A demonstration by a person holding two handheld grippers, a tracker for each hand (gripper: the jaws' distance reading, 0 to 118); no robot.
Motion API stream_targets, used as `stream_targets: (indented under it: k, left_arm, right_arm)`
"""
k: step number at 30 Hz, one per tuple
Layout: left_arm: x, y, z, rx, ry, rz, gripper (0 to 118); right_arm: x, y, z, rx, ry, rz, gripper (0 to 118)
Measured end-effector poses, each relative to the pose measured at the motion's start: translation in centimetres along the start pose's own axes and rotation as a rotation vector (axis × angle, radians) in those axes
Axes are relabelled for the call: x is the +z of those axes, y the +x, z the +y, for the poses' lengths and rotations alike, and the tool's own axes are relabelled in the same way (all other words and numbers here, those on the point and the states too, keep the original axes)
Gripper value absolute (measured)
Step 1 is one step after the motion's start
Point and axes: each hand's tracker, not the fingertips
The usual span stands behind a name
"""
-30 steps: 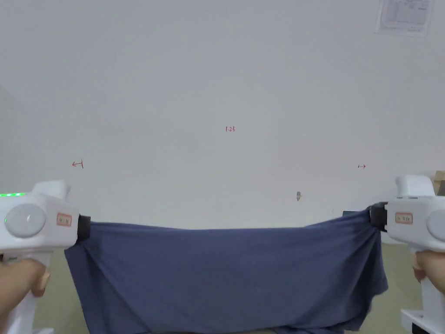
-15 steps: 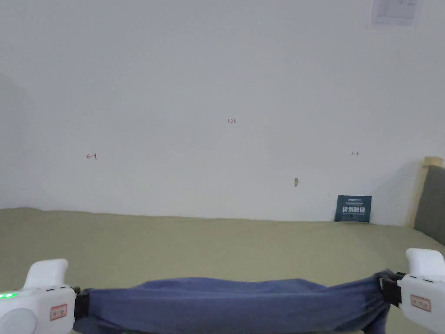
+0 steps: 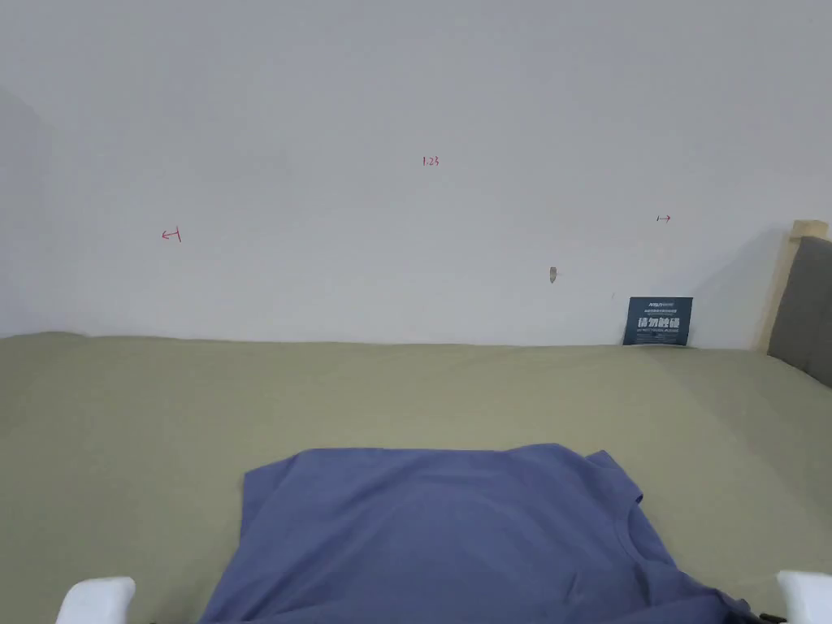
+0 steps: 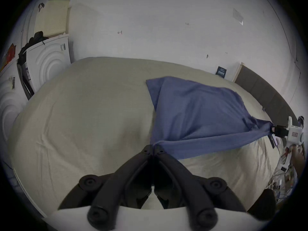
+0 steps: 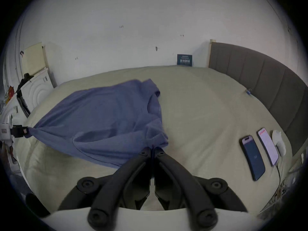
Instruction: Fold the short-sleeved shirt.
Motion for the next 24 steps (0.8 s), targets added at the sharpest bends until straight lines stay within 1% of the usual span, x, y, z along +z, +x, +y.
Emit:
stream_targets:
  k: [3,4,5,6,7,8,9,10,12,13,14,17,18,19,20,21,22,23,24]
  left_arm:
    - [-0.8,0.1,-1.5,0.010,-0.035,0.002,0]
    - [-1.1,0.1,-1.9,0.015,-0.043,-0.001,2]
    - [-1.2,0.2,-2.4,0.011,-0.056,-0.002,11]
    - [-1.3,0.3,-2.7,0.005,-0.065,0.006,39]
    - [-1.3,0.4,-3.0,0.003,-0.076,0.018,68]
    - [-1.3,0.3,-3.3,0.003,-0.098,0.046,87]
    - [-1.0,0.1,-3.7,0.024,-0.102,0.053,87]
    - [-0.5,-0.3,-4.0,0.052,-0.096,0.045,87]
    - [1.2,-0.8,-4.1,0.137,-0.036,0.004,87]
    - [2.3,-0.8,-3.9,0.156,0.001,0.006,87]
    - [3.1,-0.7,-3.5,0.156,0.040,0.014,88]
    - [4.8,0.4,-2.5,0.080,0.151,0.046,87]
    - [5.2,0.9,-2.2,0.054,0.168,0.059,85]
    - [5.5,1.3,-2.0,0.034,0.186,0.059,81]
    - [5.7,1.7,-1.9,0.019,0.191,0.044,70]
    - [5.9,2.2,-1.7,0.009,0.195,0.042,40]
    - [5.8,2.4,-1.6,0.006,0.193,0.044,11]
    - [5.6,2.7,-1.6,-0.003,0.192,0.053,4]
    - [5.5,2.7,-1.4,-0.006,0.183,0.059,0]
  right_arm:
    - [-0.4,0.1,-1.2,0.001,-0.018,-0.011,3]
    - [-0.4,0.0,-1.4,0.003,-0.022,-0.014,3]
    - [-0.5,0.1,-1.6,0.004,-0.026,-0.012,4]
    - [-0.5,0.1,-1.7,0.009,-0.030,-0.010,12]
    - [-0.5,0.2,-1.8,0.014,-0.037,-0.008,28]
    - [-0.3,0.1,-1.7,0.024,-0.055,-0.011,53]
    - [-0.2,0.2,-1.8,0.029,-0.077,-0.030,90]
    - [0.0,0.3,-1.8,0.026,-0.096,-0.040,104]
    - [1.3,0.3,-1.9,0.018,-0.085,-0.039,104]
    - [2.1,0.3,-1.8,0.015,-0.031,-0.025,104]
    - [2.8,0.1,-1.5,0.008,-0.014,-0.014,101]
    - [4.2,-1.2,-0.9,0.017,0.026,-0.036,101]
    - [4.5,-1.6,-0.8,0.025,0.024,-0.026,94]
    - [4.8,-1.9,-0.6,0.039,0.022,-0.023,79]
    - [4.9,-2.5,-0.5,0.055,0.018,-0.024,52]
    - [4.8,-2.9,-0.6,0.084,0.007,-0.042,7]
    - [4.7,-3.3,-0.8,0.096,0.002,-0.072,0]
    - [4.7,-3.6,-0.8,0.101,0.020,-0.095,0]
    - [4.6,-3.5,-0.9,0.087,0.017,-0.070,0]
